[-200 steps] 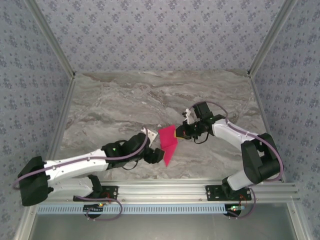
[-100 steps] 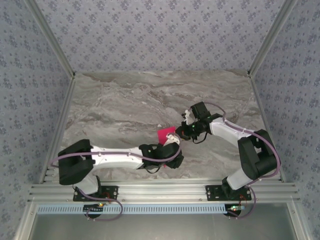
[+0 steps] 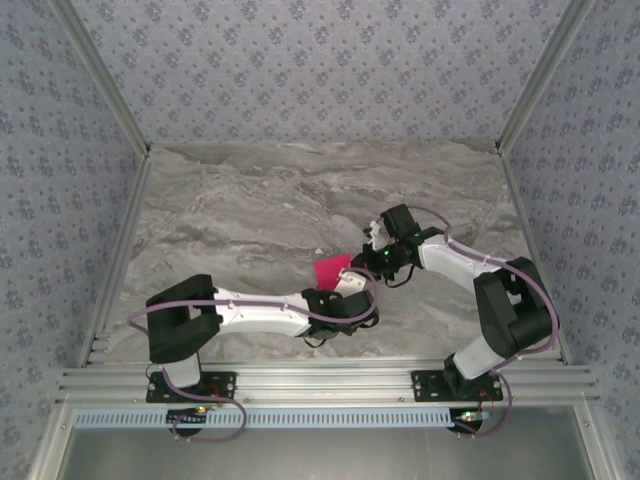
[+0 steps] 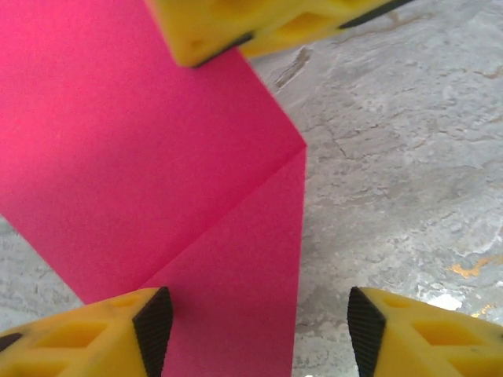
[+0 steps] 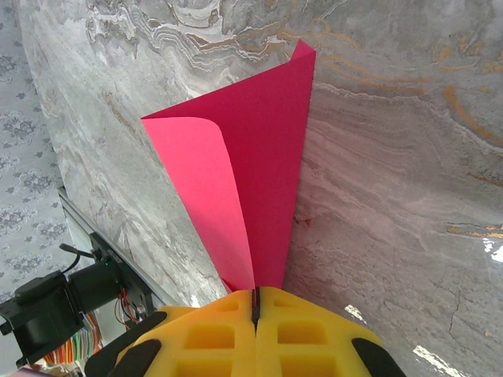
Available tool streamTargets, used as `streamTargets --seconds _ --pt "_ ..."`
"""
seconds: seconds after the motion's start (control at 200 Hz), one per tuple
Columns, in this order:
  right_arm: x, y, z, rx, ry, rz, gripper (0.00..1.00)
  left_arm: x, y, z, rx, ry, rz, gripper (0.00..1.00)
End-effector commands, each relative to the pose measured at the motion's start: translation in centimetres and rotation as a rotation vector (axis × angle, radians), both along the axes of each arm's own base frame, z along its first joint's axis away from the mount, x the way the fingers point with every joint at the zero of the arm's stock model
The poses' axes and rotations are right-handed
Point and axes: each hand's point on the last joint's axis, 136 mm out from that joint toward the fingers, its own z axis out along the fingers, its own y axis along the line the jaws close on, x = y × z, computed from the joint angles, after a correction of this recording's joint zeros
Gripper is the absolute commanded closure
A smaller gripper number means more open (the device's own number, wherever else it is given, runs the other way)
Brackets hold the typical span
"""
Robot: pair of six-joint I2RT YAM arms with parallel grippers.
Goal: Fold a paper plane with a square sheet of paper (fold left side to right side)
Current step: Fold the wing for the fifth time at the center of the table.
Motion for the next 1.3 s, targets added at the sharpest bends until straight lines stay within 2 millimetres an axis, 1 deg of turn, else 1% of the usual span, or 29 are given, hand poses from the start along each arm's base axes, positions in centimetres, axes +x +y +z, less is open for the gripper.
streamTargets --seconds 0.0,0.42,0.6,0.735,0.844,0.934,1.054,1.134,1.214,1.299 --pt "0.1 0.2 0.1 -0.011 0.013 -0.006 1.0 0.2 -0.1 0.5 0.022 -0.024 0.015 0.46" --pt "0.1 0.0 -0.2 -0.032 0.016 -0.002 1.0 0.1 0.0 0.5 0.018 -0.021 0.016 0.76" --pt "0.0 0.0 -0.3 -0.036 0.015 0.008 1.0 0.0 -0.1 0.5 0.003 -0.017 0.012 0.86" --pt "0.0 0.1 -0.2 -0.031 0.009 0.021 1.0 -0.1 -0.4 0.7 -0.024 -0.009 0.009 0.9" --pt "0.6 0.1 0.8 -0.027 -0.034 0.022 0.87 -0.3 -0.7 0.9 -0.065 0.014 0.003 0.93" --pt "1.3 -0.3 2.2 -0.023 -0.096 0.008 0.72 -0.2 -0.8 1.1 -0.128 0.044 0.012 0.94" --pt "2.0 -1.7 4.1 -0.033 -0.173 -0.021 0.57 0.0 -1.0 1.6 -0.222 0.086 0.014 0.95" --pt "2.2 -3.0 4.9 -0.056 -0.218 -0.049 0.47 0.0 -1.3 1.8 -0.294 0.118 0.011 0.95" --pt "2.2 -4.2 5.2 -0.069 -0.253 -0.077 0.42 0.0 -1.7 2.0 -0.372 0.16 0.004 0.96" --pt "1.8 -5.1 4.8 -0.082 -0.267 -0.087 0.4 0.2 -1.9 2.2 -0.436 0.193 0.004 0.96"
